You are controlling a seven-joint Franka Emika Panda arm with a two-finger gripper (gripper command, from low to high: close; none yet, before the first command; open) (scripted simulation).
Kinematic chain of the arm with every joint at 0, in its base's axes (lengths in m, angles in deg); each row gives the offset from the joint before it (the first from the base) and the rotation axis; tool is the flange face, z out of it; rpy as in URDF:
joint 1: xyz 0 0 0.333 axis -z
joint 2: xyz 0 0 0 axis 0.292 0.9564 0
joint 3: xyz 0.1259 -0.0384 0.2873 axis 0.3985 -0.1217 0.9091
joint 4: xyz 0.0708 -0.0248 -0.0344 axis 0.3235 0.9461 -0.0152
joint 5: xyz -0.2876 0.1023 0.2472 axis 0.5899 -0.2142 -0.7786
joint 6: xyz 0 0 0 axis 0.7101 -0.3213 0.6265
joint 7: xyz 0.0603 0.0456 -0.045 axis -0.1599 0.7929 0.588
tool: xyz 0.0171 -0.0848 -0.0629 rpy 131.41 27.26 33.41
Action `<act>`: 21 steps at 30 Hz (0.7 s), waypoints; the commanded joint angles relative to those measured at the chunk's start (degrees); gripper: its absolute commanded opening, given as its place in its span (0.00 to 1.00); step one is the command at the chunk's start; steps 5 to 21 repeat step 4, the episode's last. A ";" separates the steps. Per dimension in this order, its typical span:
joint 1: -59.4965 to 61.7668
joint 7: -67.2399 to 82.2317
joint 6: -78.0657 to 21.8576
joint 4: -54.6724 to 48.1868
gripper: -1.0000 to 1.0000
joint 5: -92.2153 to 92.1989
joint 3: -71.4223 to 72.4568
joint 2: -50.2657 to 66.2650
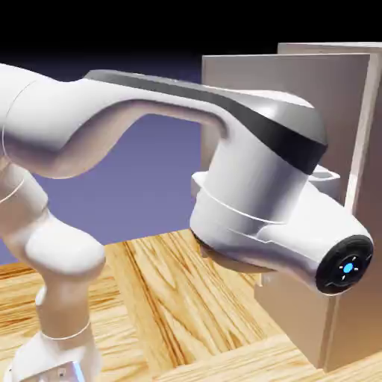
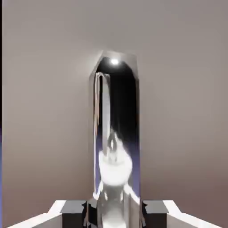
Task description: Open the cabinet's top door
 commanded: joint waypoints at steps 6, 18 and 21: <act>-8.25 -2.24 -2.06 -5.28 0.00 2.91 -5.36 -3.96; -8.25 -2.24 -2.06 -5.28 0.00 2.91 -5.36 -3.96; -8.25 -2.24 -2.06 -5.28 0.00 2.91 -5.36 -3.96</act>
